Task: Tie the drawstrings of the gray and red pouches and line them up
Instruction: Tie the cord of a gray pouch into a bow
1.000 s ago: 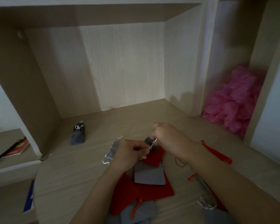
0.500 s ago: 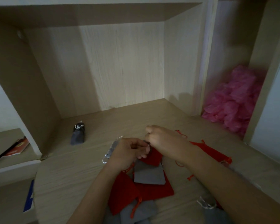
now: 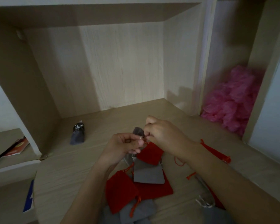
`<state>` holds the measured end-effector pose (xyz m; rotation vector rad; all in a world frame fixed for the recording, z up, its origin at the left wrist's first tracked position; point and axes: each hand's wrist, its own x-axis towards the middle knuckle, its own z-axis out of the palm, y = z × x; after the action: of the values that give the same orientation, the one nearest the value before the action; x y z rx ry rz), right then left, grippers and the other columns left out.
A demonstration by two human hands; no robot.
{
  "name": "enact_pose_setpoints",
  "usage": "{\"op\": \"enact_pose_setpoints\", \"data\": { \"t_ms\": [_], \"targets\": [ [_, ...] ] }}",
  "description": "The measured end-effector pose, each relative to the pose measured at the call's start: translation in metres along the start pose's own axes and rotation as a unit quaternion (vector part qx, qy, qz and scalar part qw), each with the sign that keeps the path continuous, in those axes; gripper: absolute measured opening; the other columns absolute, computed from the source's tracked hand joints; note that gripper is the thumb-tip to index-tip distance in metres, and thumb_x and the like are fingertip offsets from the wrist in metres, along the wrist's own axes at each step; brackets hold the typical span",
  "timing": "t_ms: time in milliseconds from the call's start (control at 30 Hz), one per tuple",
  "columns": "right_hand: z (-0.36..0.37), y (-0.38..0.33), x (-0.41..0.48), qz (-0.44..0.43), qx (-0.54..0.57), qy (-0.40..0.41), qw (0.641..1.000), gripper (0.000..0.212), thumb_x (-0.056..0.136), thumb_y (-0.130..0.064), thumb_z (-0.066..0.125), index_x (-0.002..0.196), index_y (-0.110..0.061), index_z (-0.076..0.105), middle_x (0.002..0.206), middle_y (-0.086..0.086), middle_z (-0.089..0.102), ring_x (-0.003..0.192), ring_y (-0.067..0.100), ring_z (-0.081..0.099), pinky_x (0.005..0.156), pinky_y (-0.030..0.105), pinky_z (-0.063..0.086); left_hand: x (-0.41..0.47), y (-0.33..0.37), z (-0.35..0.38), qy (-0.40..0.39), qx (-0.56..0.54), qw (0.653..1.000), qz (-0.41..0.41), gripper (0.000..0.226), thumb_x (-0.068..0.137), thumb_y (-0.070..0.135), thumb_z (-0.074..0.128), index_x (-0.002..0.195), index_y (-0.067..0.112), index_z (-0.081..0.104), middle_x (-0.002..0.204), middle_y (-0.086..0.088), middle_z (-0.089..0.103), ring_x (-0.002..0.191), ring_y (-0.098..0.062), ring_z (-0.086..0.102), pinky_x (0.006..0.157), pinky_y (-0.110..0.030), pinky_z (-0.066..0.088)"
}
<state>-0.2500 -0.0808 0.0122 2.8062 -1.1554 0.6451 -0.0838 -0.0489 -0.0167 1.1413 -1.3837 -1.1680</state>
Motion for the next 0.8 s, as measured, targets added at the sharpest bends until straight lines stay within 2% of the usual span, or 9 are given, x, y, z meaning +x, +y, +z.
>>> {"op": "enact_pose_setpoints", "data": {
  "t_ms": [167,233,300,367,467,567,633,700,800],
  "targets": [
    [-0.003,-0.002,0.003,-0.011,0.001,-0.020,1.000,0.017,0.086,-0.026,0.062,0.074,-0.017,0.052,0.086,-0.001,0.050,0.077,0.018,0.053,0.063,0.029,0.033,0.002,-0.002,-0.006,0.007,0.019,0.997,0.079,0.011,0.073,0.022,0.065,0.075,0.013,0.072,0.070,-0.001,0.068,0.060,-0.006,0.058,0.055,-0.016,0.047],
    [-0.003,0.001,0.003,-0.014,0.009,-0.016,1.000,0.017,0.085,-0.025,0.063,0.073,-0.015,0.055,0.084,-0.001,0.053,0.076,0.017,0.051,0.063,0.030,0.032,0.002,-0.003,-0.010,-0.010,0.051,0.994,0.101,0.009,0.074,0.024,0.069,0.075,0.017,0.075,0.080,0.000,0.069,0.072,-0.010,0.060,0.065,-0.019,0.048],
    [-0.003,0.002,0.001,-0.028,0.026,-0.008,0.999,0.016,0.082,-0.023,0.066,0.073,-0.012,0.059,0.079,-0.001,0.053,0.077,0.016,0.049,0.064,0.031,0.032,0.002,-0.004,-0.014,-0.033,0.058,0.992,0.112,0.011,0.071,0.021,0.074,0.078,0.012,0.075,0.088,-0.002,0.069,0.085,-0.015,0.062,0.078,-0.025,0.048],
    [-0.003,0.001,0.001,-0.049,0.023,0.001,0.999,0.016,0.081,-0.026,0.068,0.075,-0.012,0.063,0.077,0.000,0.056,0.082,0.017,0.048,0.070,0.033,0.035,0.002,-0.004,-0.017,-0.038,0.046,0.992,0.107,0.009,0.070,0.014,0.077,0.077,0.009,0.075,0.092,-0.004,0.069,0.090,-0.016,0.063,0.083,-0.026,0.049],
    [-0.004,0.001,0.002,-0.043,0.045,0.010,0.998,0.017,0.082,-0.034,0.068,0.080,-0.016,0.068,0.081,-0.005,0.058,0.086,0.014,0.044,0.077,0.033,0.034,0.001,-0.001,-0.017,-0.030,-0.001,0.994,0.103,0.004,0.070,0.008,0.074,0.071,0.012,0.075,0.090,0.000,0.070,0.090,-0.011,0.064,0.079,-0.020,0.048],
    [-0.006,-0.001,0.000,-0.023,0.127,0.006,0.992,0.016,0.081,-0.037,0.070,0.075,-0.023,0.069,0.074,-0.009,0.058,0.077,0.012,0.049,0.070,0.029,0.036,-0.002,0.003,-0.017,-0.052,-0.065,0.992,0.099,0.007,0.070,0.017,0.073,0.065,0.014,0.071,0.096,-0.008,0.071,0.087,-0.013,0.064,0.069,-0.017,0.048],
    [-0.011,-0.003,-0.002,0.011,0.246,-0.014,0.969,0.011,0.080,-0.032,0.073,0.072,-0.024,0.069,0.066,-0.009,0.061,0.065,0.007,0.055,0.061,0.024,0.040,-0.004,0.005,-0.018,-0.064,-0.113,0.987,0.098,0.017,0.064,0.028,0.078,0.060,0.018,0.064,0.090,-0.008,0.071,0.075,-0.011,0.060,0.059,-0.015,0.042],
    [-0.017,-0.007,-0.003,0.054,0.377,-0.042,0.924,0.009,0.080,-0.028,0.073,0.074,-0.022,0.071,0.062,-0.008,0.059,0.056,0.003,0.051,0.055,0.016,0.038,-0.004,0.005,-0.021,-0.067,-0.164,0.979,0.097,0.029,0.059,0.036,0.084,0.063,0.019,0.062,0.077,-0.002,0.067,0.063,-0.008,0.048,0.056,-0.014,0.042],
    [-0.014,-0.010,-0.004,0.119,0.575,-0.093,0.804,0.015,0.079,-0.027,0.069,0.069,-0.016,0.070,0.064,0.001,0.051,0.052,0.004,0.040,0.050,0.014,0.033,-0.004,0.005,-0.021,-0.084,-0.219,0.967,0.096,0.031,0.061,0.039,0.085,0.068,0.017,0.064,0.063,0.004,0.048,0.054,-0.004,0.035,0.052,-0.013,0.039]
  ]
}}
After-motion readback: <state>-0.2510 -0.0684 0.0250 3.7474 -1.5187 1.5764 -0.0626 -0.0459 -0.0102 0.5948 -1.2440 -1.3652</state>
